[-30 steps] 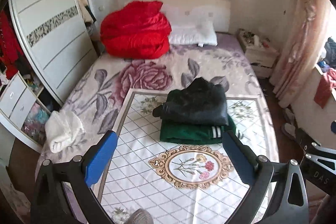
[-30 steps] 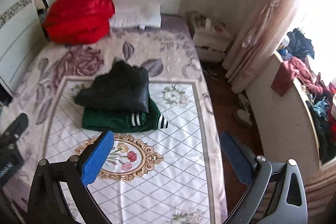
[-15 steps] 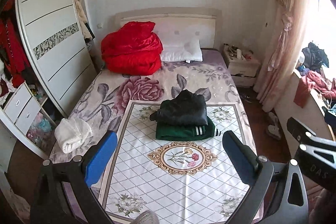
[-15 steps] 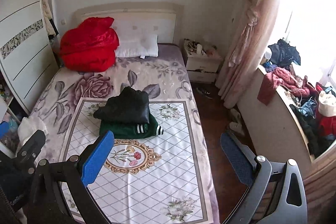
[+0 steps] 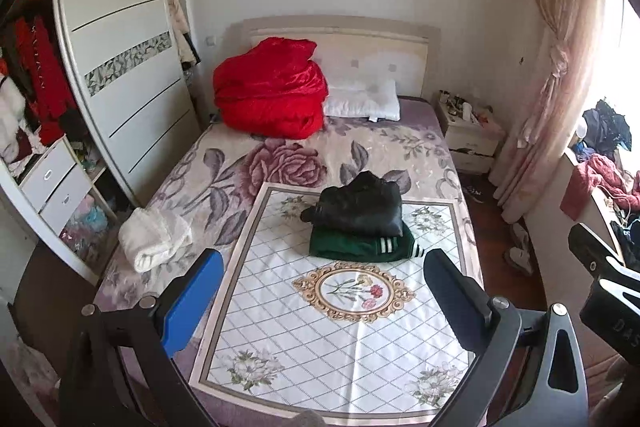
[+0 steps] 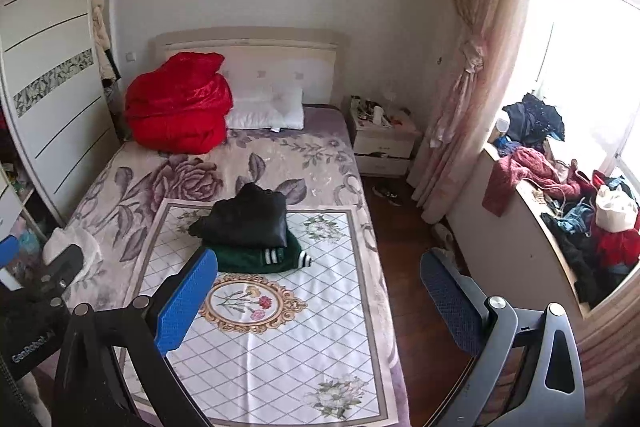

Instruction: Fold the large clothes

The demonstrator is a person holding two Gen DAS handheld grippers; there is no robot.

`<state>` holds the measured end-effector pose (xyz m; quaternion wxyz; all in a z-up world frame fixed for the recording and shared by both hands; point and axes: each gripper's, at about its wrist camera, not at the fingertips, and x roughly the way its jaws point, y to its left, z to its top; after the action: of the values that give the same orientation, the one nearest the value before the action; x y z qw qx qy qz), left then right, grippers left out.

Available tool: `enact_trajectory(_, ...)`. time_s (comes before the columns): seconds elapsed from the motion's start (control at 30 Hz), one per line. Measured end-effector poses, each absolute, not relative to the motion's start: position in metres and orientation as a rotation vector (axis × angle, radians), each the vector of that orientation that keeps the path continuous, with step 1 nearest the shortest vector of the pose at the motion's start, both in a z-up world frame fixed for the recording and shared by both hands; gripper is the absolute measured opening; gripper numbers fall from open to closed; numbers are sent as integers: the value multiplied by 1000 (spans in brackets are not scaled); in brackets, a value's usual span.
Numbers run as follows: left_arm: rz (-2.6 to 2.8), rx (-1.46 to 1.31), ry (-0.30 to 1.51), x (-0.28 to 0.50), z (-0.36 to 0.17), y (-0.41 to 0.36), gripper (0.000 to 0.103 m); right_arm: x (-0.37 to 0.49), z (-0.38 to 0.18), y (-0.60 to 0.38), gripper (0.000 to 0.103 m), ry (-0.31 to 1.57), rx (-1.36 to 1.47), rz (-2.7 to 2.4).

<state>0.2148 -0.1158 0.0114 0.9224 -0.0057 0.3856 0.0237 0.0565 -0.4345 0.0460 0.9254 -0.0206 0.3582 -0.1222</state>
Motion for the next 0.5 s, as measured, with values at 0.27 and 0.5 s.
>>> enact_trajectory(0.27,49,-9,758,199,22,-107,102,51,55,-424,103,722,-48,-219)
enact_trajectory(0.5,46,-14,773,197,20,-99,102,55,49,-418,103,743,-61,-200)
